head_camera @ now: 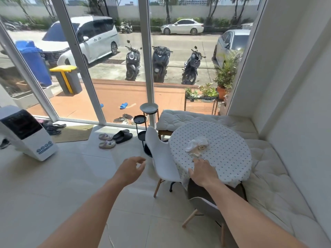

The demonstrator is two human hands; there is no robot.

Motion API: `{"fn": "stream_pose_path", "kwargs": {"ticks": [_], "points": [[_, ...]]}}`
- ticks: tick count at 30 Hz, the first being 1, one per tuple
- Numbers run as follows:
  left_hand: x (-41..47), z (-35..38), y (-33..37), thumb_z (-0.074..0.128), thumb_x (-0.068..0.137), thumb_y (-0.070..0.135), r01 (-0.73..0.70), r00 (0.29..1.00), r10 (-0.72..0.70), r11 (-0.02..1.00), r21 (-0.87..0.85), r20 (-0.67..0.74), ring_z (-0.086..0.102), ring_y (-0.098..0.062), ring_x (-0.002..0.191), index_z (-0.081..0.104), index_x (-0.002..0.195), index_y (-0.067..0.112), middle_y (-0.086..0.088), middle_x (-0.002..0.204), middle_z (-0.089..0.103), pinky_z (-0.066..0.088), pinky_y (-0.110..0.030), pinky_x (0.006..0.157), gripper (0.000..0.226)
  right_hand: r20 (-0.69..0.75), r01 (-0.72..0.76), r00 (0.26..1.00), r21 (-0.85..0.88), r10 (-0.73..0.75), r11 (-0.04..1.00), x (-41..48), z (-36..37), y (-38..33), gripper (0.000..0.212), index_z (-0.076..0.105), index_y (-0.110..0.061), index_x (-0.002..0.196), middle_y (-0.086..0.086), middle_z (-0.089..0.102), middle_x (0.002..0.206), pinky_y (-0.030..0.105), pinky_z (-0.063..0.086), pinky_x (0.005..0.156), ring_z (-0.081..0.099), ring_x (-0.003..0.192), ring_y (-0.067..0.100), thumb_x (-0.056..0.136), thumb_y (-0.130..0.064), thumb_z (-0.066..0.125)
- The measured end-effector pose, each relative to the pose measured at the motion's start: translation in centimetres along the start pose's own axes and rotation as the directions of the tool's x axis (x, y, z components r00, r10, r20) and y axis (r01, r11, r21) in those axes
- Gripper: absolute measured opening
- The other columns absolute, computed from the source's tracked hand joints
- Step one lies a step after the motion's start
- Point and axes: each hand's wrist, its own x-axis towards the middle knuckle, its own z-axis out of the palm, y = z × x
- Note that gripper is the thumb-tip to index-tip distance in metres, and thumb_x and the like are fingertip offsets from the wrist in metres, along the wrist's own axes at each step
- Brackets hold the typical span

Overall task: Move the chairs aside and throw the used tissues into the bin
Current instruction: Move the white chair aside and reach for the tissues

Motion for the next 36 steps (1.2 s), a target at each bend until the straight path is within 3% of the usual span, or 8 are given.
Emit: {"fn": "stream_pose_path", "kwargs": {"ticks": [9, 14, 32, 36], "points": [[6.6, -5.7, -11.5, 0.060, 0.102, 0.034, 0.000, 0.999, 0.000, 1.000, 0.003, 0.040, 0.069, -0.017, 0.112, 0.071, 0.132, 0.022, 0.004, 0.124, 0.074, 0.051, -0.029, 0.093, 0.035, 0.029, -0.109, 0.994, 0.028, 0.109, 0.994, 6.2, 2.1, -8.4, 0.054, 0.044, -0.018, 0.150, 0.008, 0.052, 0.150, 0.050, 0.042, 0.110, 0.045, 0.140, 0.029, 0.104, -0.046, 0.048], [10.1, -7.7, -14.8, 0.059, 0.101, 0.037, -0.014, 0.997, 0.012, 1.000, 0.022, 0.082, 0.068, -0.015, 0.114, 0.070, 0.133, 0.024, 0.008, 0.124, 0.074, 0.055, -0.035, 0.097, 0.035, 0.044, -0.157, 0.987, 0.070, 0.155, 0.985, 9.0, 4.0, -10.5, 0.056, 0.044, -0.017, 0.150, 0.009, 0.054, 0.148, 0.049, 0.045, 0.108, 0.047, 0.138, 0.029, 0.103, -0.049, 0.048], [31.4, -6.6, -16.3, 0.056, 0.102, 0.040, -0.067, 0.966, 0.055, 0.997, 0.038, 0.252, 0.066, -0.011, 0.115, 0.068, 0.134, 0.029, 0.013, 0.125, 0.071, 0.051, -0.030, 0.095, 0.036, 0.216, -0.430, 0.897, 0.226, 0.385, 0.874, 25.4, 8.9, -7.0, 0.062, 0.038, -0.014, 0.155, 0.009, 0.051, 0.151, 0.049, 0.047, 0.108, 0.046, 0.140, 0.030, 0.102, -0.045, 0.049], [37.7, -5.9, -15.3, 0.056, 0.102, 0.040, -0.073, 0.962, 0.055, 0.996, 0.058, 0.269, 0.066, -0.012, 0.118, 0.068, 0.135, 0.030, 0.011, 0.125, 0.071, 0.051, -0.030, 0.094, 0.036, 0.229, -0.486, 0.871, 0.268, 0.436, 0.831, 29.5, 9.7, -5.3, 0.059, 0.044, -0.014, 0.151, 0.008, 0.055, 0.146, 0.049, 0.050, 0.105, 0.051, 0.134, 0.028, 0.101, -0.045, 0.050]]}}
